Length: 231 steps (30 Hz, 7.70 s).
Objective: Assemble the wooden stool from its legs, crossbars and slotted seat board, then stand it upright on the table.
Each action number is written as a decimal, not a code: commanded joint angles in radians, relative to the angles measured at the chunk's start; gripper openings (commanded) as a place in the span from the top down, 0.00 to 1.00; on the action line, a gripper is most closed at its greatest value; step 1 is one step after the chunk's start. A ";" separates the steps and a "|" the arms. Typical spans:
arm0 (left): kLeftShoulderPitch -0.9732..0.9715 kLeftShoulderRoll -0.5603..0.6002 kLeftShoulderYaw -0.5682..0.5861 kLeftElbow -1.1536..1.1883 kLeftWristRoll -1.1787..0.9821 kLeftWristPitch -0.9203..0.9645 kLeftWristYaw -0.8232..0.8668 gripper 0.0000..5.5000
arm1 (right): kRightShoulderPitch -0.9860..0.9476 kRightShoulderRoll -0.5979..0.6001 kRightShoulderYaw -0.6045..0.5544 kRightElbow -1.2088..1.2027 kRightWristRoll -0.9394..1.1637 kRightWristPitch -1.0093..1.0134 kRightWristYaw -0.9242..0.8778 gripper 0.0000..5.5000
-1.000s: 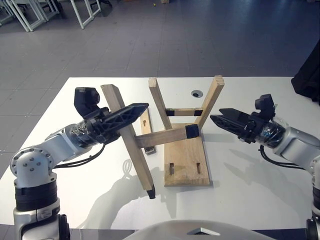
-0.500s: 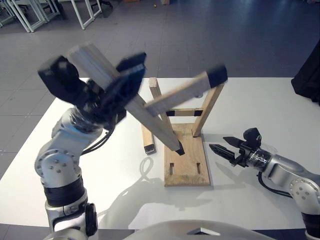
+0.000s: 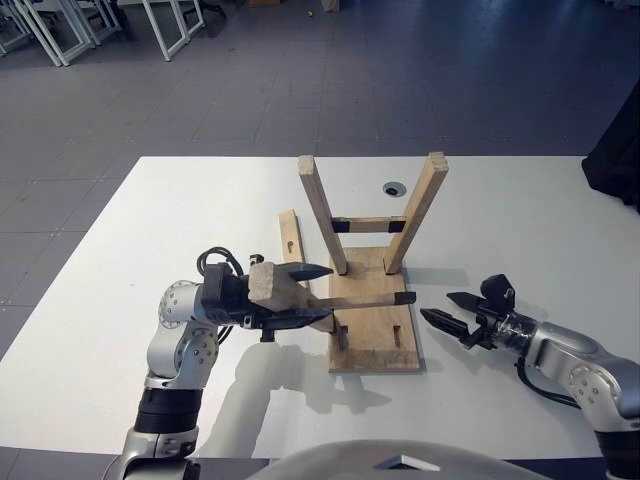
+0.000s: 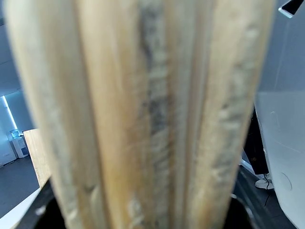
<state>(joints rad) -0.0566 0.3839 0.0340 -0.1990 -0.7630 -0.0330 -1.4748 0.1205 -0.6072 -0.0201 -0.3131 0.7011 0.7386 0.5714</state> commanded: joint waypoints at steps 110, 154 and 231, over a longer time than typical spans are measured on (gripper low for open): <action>0.023 -0.382 0.048 -0.344 0.581 1.121 1.578 0.33 | 0.039 0.119 0.139 -0.112 -0.299 -0.013 -0.104 0.13; -0.236 0.202 0.426 -0.103 -0.798 1.139 0.724 0.62 | -0.824 0.182 -0.193 0.131 1.052 0.426 -0.334 0.00; 0.147 0.069 0.225 -0.188 -0.155 0.728 0.870 0.32 | -0.023 -0.052 -0.054 0.046 -0.076 -0.682 0.724 0.63</action>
<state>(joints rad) 0.1045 0.4426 0.2591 -0.3957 -0.9226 0.6958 -0.6059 0.0928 -0.6667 -0.0813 -0.2735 0.6529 0.0783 1.2973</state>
